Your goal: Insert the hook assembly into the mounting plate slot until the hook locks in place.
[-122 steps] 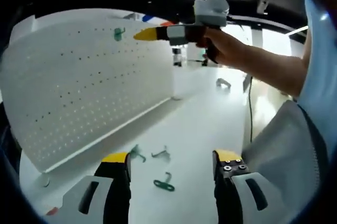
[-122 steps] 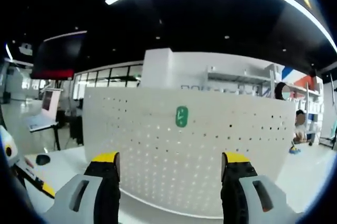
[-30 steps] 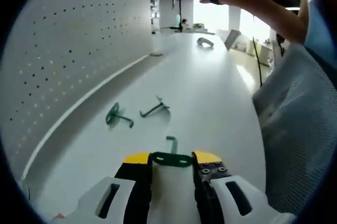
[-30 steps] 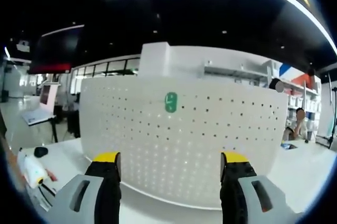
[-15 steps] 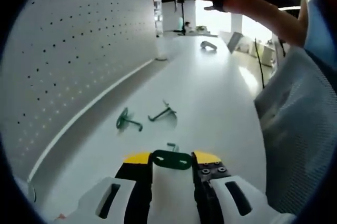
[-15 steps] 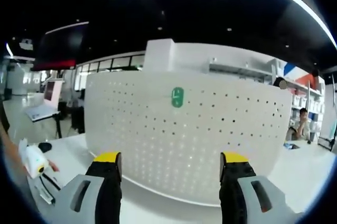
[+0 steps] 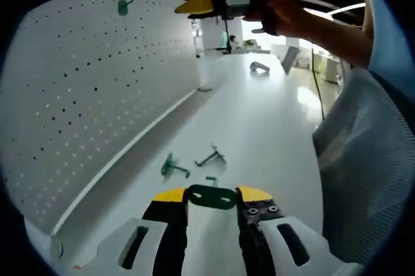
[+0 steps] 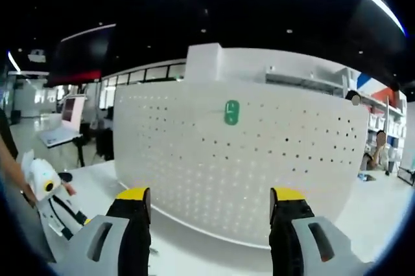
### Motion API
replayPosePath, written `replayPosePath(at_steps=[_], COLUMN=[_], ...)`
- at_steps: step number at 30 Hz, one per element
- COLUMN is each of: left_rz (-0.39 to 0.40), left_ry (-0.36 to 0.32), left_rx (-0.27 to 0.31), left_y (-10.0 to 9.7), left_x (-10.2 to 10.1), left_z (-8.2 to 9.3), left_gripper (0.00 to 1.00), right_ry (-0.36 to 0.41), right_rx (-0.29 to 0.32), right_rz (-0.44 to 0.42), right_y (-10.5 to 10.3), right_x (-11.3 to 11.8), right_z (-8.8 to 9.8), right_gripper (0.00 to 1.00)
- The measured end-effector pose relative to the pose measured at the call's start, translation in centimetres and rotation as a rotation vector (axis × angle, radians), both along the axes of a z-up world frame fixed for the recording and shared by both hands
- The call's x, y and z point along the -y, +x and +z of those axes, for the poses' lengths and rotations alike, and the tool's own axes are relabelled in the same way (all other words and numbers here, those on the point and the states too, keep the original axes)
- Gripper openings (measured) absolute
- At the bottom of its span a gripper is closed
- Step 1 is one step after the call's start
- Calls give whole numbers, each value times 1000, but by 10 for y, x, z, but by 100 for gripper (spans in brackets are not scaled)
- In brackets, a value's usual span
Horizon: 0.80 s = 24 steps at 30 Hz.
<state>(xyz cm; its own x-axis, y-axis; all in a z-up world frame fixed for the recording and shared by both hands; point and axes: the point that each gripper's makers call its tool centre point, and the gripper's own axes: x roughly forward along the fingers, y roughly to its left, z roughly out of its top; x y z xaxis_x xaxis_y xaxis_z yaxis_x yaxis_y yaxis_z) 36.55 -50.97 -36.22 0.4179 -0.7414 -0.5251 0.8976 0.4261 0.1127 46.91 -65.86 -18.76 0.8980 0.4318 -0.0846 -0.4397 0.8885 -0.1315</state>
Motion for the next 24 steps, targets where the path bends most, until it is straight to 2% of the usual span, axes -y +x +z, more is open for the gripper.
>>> replayPosePath(at_steps=[9, 14, 24], left_rz=[-5, -11, -23], left_ry=[-52, -74, -103], left_rx=[73, 110, 153], left_y=[6, 7, 11], left_x=[3, 5, 12], left_z=[35, 55, 78], left_gripper=[29, 29, 29], right_ry=[-18, 6, 61], right_rx=[-10, -34, -100], right_rz=[48, 73, 112], right_y=[-6, -12, -19], right_x=[-10, -12, -15], right_z=[0, -1, -12], right_gripper=[74, 74, 71])
